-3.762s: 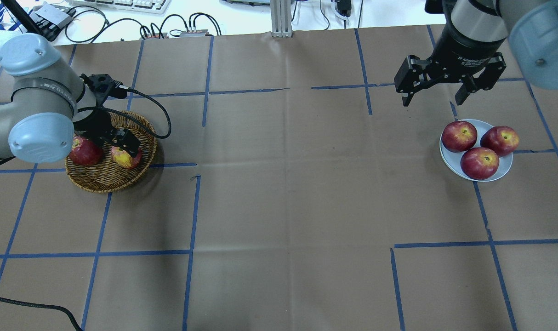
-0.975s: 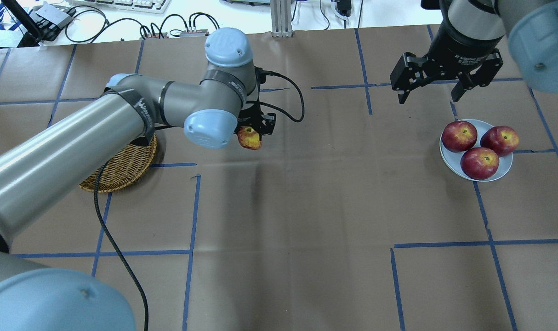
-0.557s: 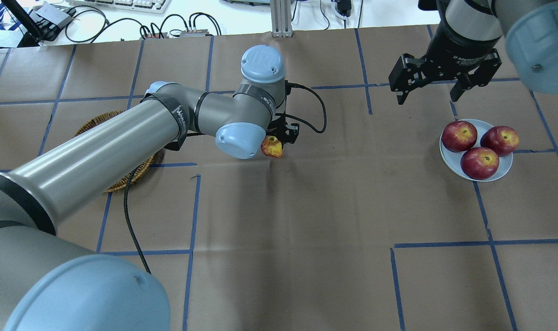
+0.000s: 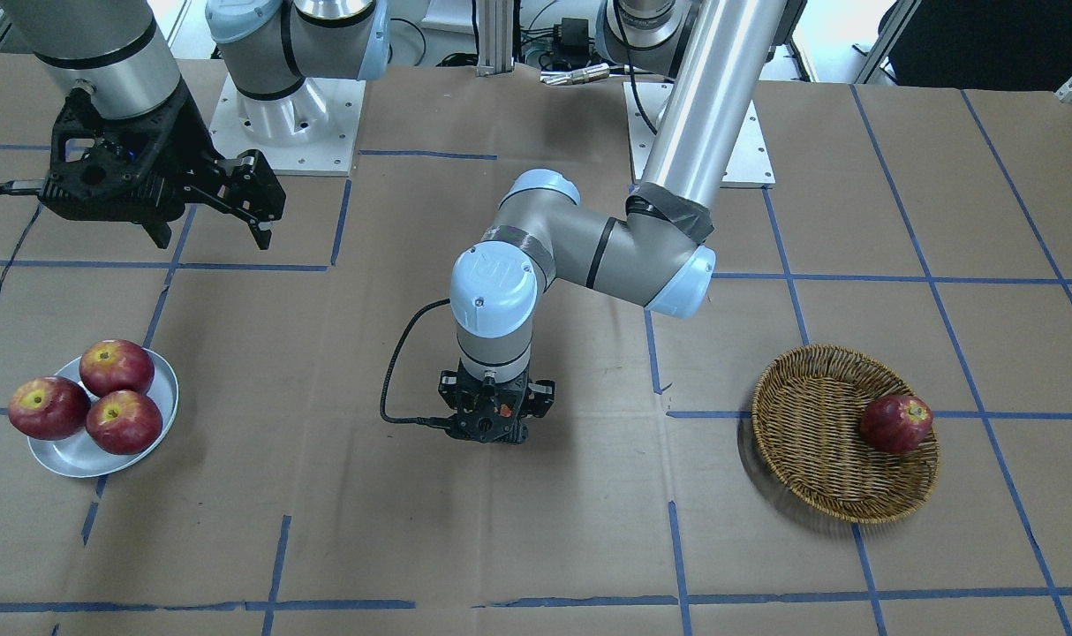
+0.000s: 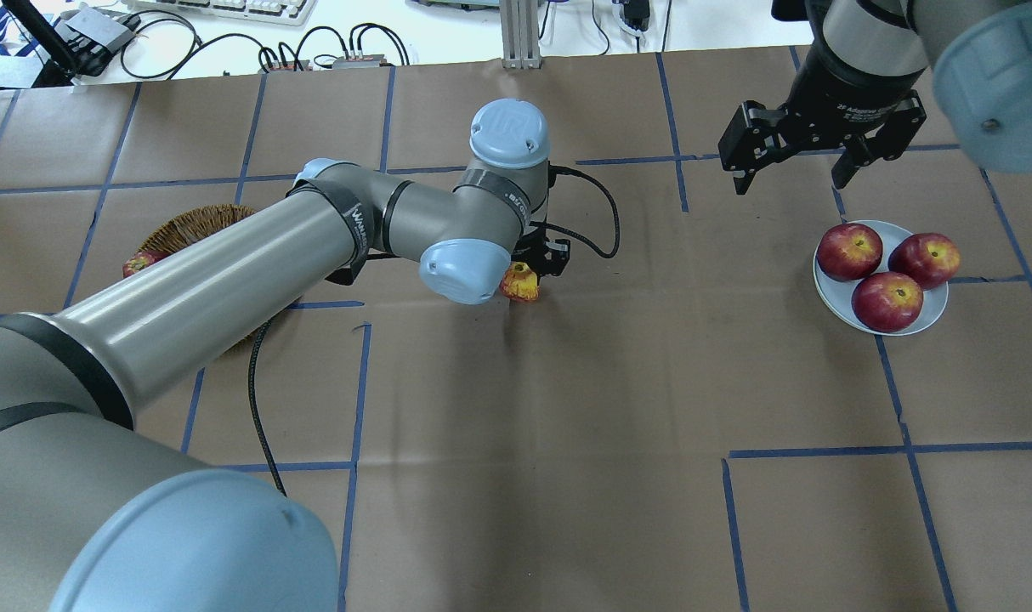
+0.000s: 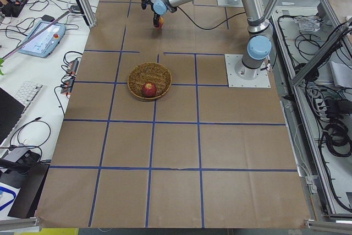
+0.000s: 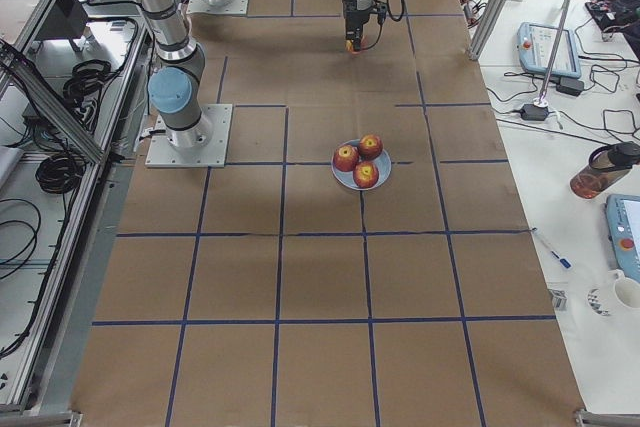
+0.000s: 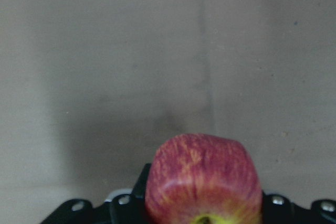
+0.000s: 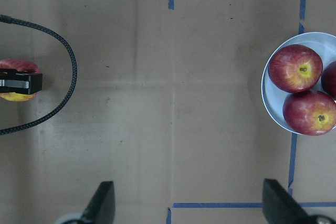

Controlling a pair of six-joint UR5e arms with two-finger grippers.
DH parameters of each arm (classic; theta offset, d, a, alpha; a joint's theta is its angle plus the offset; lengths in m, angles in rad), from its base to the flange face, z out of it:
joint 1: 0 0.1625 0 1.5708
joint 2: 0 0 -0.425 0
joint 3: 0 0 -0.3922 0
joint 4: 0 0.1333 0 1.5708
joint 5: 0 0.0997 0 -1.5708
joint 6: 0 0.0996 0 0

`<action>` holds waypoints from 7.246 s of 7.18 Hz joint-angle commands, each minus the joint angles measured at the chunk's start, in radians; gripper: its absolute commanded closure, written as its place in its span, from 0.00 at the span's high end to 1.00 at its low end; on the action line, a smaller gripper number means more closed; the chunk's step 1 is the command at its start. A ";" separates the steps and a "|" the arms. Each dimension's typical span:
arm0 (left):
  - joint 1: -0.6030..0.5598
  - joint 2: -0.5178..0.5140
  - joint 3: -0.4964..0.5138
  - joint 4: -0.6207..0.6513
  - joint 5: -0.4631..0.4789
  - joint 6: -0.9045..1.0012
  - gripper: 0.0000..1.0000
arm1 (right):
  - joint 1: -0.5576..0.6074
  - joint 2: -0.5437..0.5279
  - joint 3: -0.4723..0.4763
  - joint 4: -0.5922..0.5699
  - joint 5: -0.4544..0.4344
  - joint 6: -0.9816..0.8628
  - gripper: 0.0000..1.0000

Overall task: Transfer apple from basket to plate
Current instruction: 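Lift the red-yellow apple and carry it toward the table center, then release the apple on the table and raise the left gripper, then move the right gripper over the red-yellow apple on the table, then lower the right gripper and grasp the red-yellow apple, then carry the held apple with the right gripper over the white plate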

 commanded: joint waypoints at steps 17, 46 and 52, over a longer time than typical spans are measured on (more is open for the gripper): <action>0.432 0.520 0.203 -0.750 0.003 0.399 0.99 | 0.000 -0.002 0.004 0.000 0.003 0.015 1.00; 0.438 0.521 0.186 -0.750 0.006 0.398 0.99 | -0.103 0.192 -0.013 -0.258 -0.104 -0.154 0.51; 0.436 0.524 0.179 -0.750 0.006 0.399 0.99 | -0.383 0.214 0.180 -0.389 -0.009 -0.455 0.51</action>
